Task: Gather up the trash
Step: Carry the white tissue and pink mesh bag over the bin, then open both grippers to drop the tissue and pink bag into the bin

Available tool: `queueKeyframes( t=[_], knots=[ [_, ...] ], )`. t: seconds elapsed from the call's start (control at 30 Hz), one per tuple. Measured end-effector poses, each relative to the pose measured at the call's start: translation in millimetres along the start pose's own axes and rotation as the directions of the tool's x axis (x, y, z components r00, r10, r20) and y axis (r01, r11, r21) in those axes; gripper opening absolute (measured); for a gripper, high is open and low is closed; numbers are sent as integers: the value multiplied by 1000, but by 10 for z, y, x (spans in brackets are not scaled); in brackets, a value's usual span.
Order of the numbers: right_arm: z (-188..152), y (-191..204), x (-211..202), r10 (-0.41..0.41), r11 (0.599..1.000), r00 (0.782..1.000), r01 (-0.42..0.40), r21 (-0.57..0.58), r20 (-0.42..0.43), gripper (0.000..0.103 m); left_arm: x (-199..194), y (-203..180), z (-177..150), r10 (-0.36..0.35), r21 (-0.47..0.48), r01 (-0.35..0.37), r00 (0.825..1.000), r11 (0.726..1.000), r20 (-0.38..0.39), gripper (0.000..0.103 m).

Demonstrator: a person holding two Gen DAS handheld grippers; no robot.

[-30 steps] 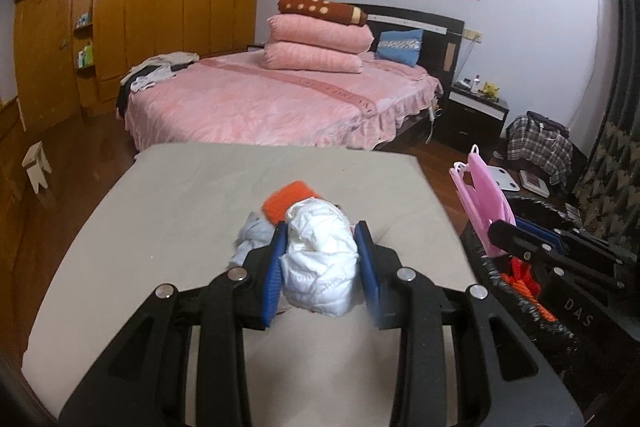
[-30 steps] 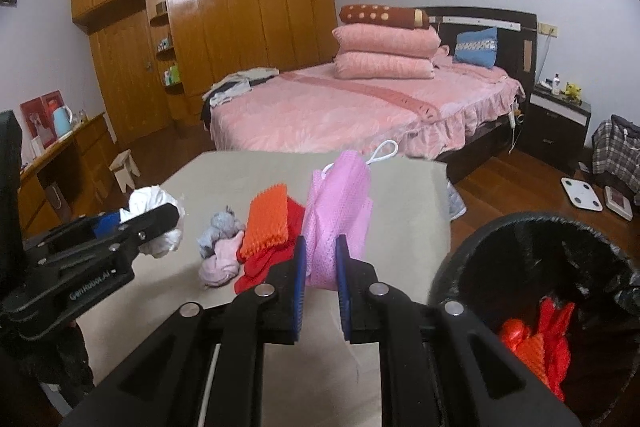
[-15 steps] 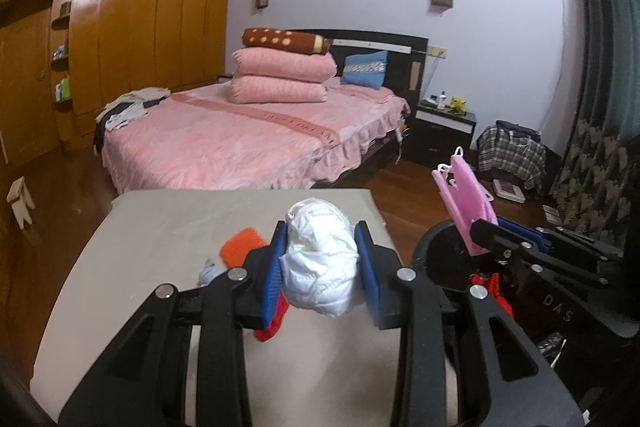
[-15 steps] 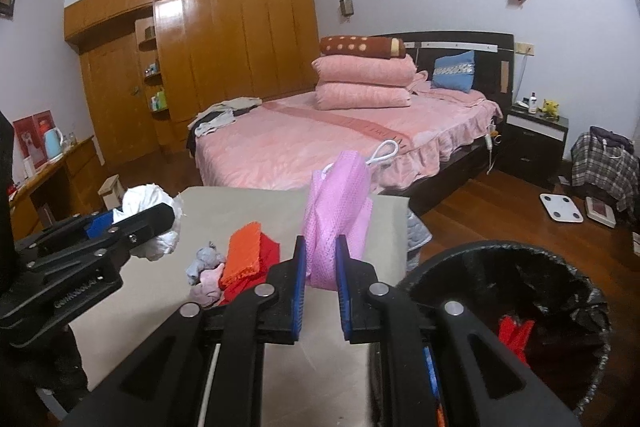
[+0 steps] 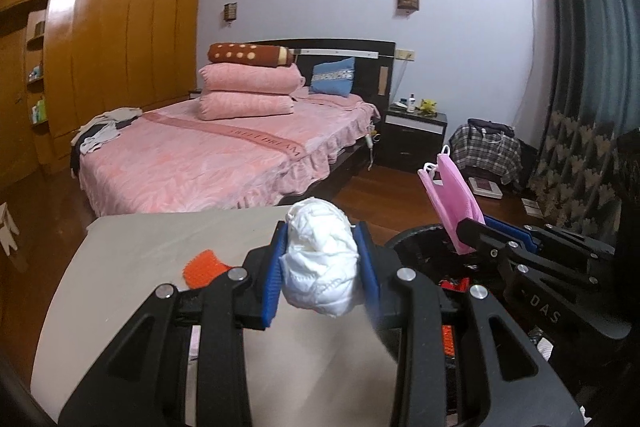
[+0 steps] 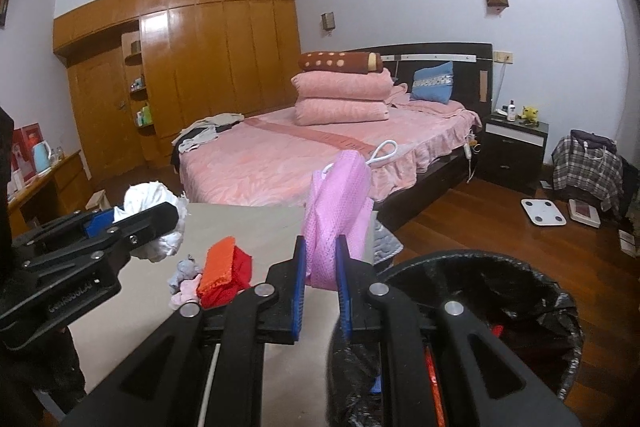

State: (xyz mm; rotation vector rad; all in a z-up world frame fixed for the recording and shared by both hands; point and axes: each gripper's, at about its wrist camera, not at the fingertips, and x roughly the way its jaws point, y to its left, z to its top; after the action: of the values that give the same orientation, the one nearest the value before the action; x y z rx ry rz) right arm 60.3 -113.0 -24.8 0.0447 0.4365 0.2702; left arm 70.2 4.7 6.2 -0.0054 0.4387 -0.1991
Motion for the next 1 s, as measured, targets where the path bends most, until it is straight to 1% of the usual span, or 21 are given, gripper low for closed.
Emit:
queueKeyframes(
  t=[0.27,0.5,0.63,0.77,1.0],
  knots=[
    [31,-260,-150,-46,999,999,46,16,18,14,47,-293,89,-48,44,47,999,998,12,33],
    [32,-551,-214,-109,994,994,109,26,11,14,189,-632,134,-111,84,110,994,990,3,33],
    [2,-729,-218,-148,989,989,148,32,-5,14,361,-803,85,-154,101,155,988,983,-16,33],
    [-56,-943,-201,-189,980,982,190,53,-26,14,611,-966,0,-199,99,204,978,974,-61,33],
    [-167,-1207,-150,-238,967,969,242,74,-58,14,1006,-1204,-153,-246,120,259,963,958,-112,33]
  ],
)
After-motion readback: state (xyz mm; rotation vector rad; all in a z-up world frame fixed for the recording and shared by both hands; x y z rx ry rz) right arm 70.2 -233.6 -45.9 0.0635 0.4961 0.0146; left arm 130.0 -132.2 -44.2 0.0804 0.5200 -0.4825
